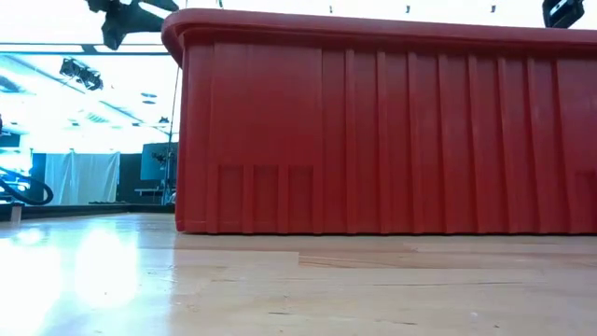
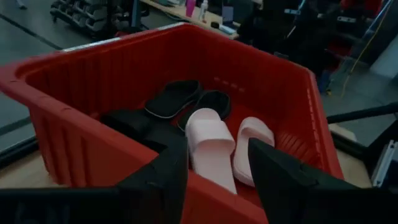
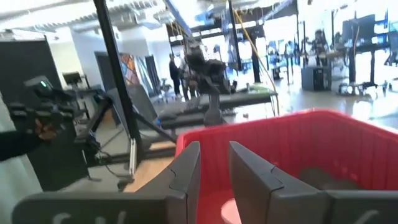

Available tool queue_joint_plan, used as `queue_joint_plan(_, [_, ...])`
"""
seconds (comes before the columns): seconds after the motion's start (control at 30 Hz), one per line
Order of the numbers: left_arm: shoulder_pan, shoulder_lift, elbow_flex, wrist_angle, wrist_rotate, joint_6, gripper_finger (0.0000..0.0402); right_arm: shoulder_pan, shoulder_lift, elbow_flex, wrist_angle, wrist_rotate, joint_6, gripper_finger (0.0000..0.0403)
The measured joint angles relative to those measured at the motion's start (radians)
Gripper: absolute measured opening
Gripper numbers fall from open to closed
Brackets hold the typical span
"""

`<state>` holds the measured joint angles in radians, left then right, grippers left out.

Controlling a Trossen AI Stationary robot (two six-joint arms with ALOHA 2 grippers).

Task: Pick and place slides into bin
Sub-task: Return to Home Position

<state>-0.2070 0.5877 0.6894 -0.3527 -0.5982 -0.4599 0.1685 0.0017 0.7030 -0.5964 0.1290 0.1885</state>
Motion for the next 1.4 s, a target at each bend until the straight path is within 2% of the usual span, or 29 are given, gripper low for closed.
queue_joint_plan(0.17, [0.001,-0.085,-0.032,-0.001,-0.002,0.028,0.0172,0.000,0.000,0.001,-0.002,-0.003,0.006,0.0089])
queue_joint_plan(0.4, [0.001,-0.221,-0.031,-0.042,-0.113,0.112,0.0172,0.000,0.000,0.001,-0.001,-0.009,0.053,0.0089])
queue_joint_plan(0.57, [0.001,-0.301,-0.031,-0.078,-0.120,0.107,0.0172,0.000,0.009,0.002,-0.001,-0.008,0.049,0.0089])
queue_joint_plan(0.73, [0.001,-0.316,-0.031,-0.102,-0.121,0.150,0.0172,0.000,0.054,0.002,-0.008,-0.014,0.095,0.0089])
queue_joint_plan(0.87, [0.001,-0.316,-0.031,-0.119,-0.124,0.147,0.0172,0.000,0.088,-0.020,-0.010,-0.027,0.021,0.0089])
queue_joint_plan(1.2, [0.001,-0.316,-0.031,-0.159,-0.123,0.133,0.0172,0.000,0.083,-0.152,0.155,-0.028,0.026,0.0089])
queue_joint_plan(1.4, [0.001,-0.315,-0.031,-0.205,-0.123,0.123,0.0172,0.000,0.083,-0.203,0.281,-0.084,0.020,0.0089])
